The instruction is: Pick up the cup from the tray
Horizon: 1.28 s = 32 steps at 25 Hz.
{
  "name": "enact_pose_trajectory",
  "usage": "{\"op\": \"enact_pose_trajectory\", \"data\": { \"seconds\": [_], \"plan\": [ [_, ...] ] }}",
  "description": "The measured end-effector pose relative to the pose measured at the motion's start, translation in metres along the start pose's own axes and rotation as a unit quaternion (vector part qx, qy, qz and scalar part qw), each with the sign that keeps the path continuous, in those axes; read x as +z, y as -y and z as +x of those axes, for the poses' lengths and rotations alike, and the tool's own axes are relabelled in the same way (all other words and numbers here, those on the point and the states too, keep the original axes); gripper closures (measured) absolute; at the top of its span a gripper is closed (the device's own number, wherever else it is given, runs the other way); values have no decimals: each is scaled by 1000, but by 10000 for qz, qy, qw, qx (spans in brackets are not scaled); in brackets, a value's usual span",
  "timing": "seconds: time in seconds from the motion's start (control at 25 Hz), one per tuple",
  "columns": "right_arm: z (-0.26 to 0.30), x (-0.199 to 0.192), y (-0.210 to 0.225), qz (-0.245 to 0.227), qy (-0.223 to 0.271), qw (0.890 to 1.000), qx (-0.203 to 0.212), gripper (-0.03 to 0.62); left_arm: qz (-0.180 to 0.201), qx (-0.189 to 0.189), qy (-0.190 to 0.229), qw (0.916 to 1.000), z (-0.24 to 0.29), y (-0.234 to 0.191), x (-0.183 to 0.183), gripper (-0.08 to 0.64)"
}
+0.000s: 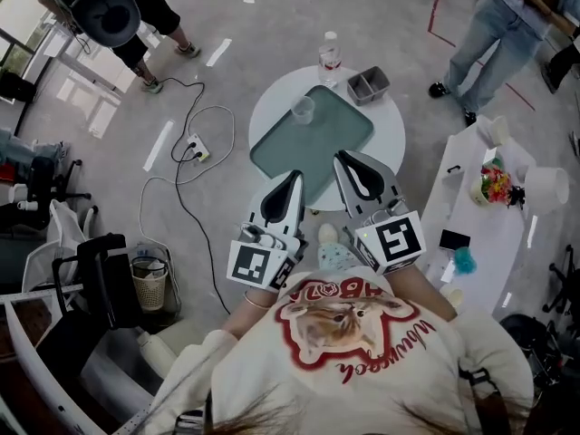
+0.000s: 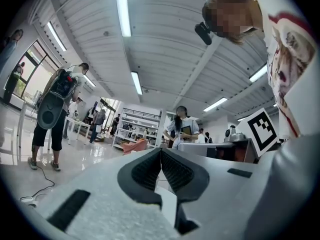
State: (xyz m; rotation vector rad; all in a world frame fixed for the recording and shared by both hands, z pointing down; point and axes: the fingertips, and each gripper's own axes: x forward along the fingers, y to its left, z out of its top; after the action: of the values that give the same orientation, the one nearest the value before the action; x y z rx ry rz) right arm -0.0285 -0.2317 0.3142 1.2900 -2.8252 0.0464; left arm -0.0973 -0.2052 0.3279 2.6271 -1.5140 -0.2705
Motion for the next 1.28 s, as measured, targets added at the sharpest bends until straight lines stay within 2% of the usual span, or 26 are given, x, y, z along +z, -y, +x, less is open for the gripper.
{"op": "enact_pose_trajectory", "data": {
  "seconds": [0.16,0.4,0.64,1.28],
  "plan": [
    [21,-3,30,13,-61,10000,71,552,-51,43,-31,10000,33,-8,-5,546],
    [46,-4,48,50,-62,9997,247,552,-21,126,-117,9998,53,-17,-11,546],
    [62,-8,50,173,-93,9994,269,552,-45,202,-230,9995,60,-35,-12,546],
    [97,-25,38,296,-231,9993,91,551,-241,-64,-443,9987,66,-74,-22,545]
  ]
}}
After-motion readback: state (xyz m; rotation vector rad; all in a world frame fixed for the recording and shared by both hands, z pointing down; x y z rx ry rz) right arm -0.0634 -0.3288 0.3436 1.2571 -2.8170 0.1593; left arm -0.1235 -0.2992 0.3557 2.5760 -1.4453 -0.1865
